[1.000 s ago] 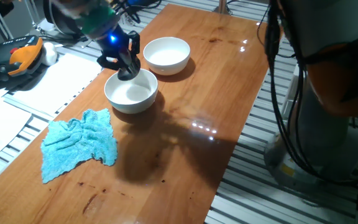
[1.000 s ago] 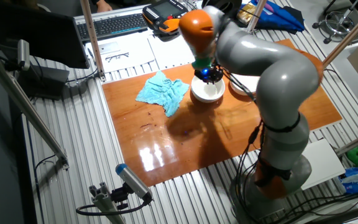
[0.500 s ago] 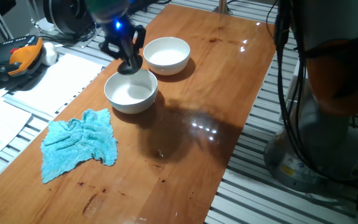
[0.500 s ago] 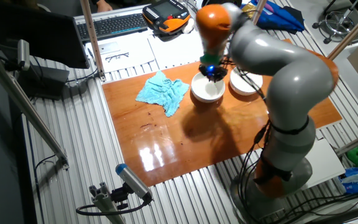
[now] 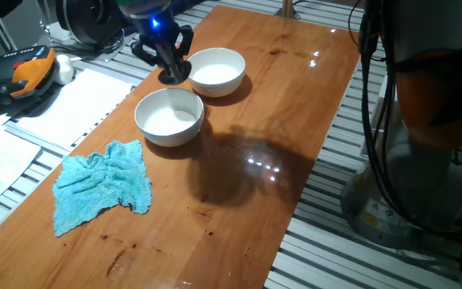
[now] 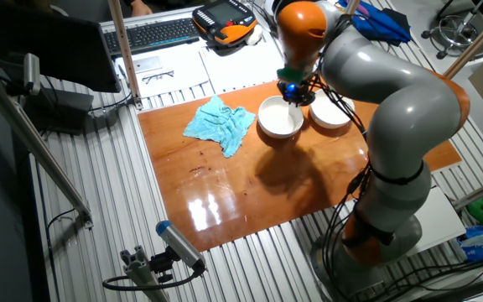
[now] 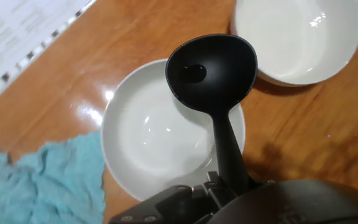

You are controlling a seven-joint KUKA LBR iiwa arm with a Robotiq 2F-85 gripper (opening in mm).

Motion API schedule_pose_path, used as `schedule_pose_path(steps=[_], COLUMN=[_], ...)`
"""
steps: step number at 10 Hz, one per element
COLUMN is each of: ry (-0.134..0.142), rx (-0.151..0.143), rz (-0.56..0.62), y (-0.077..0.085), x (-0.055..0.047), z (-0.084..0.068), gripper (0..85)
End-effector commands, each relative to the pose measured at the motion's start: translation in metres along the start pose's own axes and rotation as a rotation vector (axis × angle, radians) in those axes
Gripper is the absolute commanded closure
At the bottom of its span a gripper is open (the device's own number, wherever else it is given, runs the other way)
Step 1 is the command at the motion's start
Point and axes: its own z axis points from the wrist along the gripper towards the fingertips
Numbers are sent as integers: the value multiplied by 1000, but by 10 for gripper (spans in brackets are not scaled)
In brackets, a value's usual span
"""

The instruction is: Scoop water with a large spoon from one bowl to another

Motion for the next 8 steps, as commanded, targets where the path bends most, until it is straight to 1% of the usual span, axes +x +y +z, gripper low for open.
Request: schedule_pose_path(steps=[1,2,4,5,6,8], ry=[16,26,24,40,49,61], rx=[4,-3,-8,-11,-13,-9], rz=[127,168,245,295,336,404], y=[-3,-6,-10,-11,-13,-19], x=[-4,-8,-12,-14,-17,-25], z=[-1,-1,0,1,1,2], gripper=[850,850,850,850,850,850])
